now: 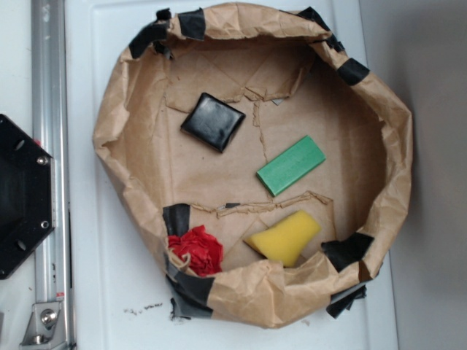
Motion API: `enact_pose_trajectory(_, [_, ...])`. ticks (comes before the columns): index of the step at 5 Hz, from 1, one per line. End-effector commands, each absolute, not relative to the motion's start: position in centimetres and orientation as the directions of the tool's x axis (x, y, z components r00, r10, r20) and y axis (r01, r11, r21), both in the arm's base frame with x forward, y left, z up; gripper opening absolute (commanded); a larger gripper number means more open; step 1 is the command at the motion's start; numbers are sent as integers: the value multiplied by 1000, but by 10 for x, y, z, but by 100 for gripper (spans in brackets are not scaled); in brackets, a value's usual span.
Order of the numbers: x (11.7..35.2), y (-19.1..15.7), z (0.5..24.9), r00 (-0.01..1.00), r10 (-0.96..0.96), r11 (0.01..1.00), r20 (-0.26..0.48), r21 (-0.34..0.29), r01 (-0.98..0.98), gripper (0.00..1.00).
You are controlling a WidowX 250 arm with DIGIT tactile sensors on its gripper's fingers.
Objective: Grab the black box.
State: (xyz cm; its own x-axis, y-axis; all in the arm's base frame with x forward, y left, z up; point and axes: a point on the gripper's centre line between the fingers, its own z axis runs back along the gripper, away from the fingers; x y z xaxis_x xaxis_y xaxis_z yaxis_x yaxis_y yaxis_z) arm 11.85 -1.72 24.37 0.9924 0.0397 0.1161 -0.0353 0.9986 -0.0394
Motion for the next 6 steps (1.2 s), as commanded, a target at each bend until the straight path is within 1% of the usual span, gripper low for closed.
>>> enact_pose_trajectory(1, [118,-17,244,992,40,999,116,-39,-35,100])
enact_pose_trajectory(2, [157,8,235,957,235,972,167,-62,-228,100])
enact_pose_trajectory(3, [186,23,217,899,405,914,165,-112,-391,100])
enact_pose_trajectory(4, [213,31,185,900,424,904,100,-95,-416,100])
enact_pose_trajectory(5, [229,39,153,982,187,981,35,-65,-185,100])
enact_pose_trajectory(6, [229,48,138,999,48,995,19,-88,-46,100])
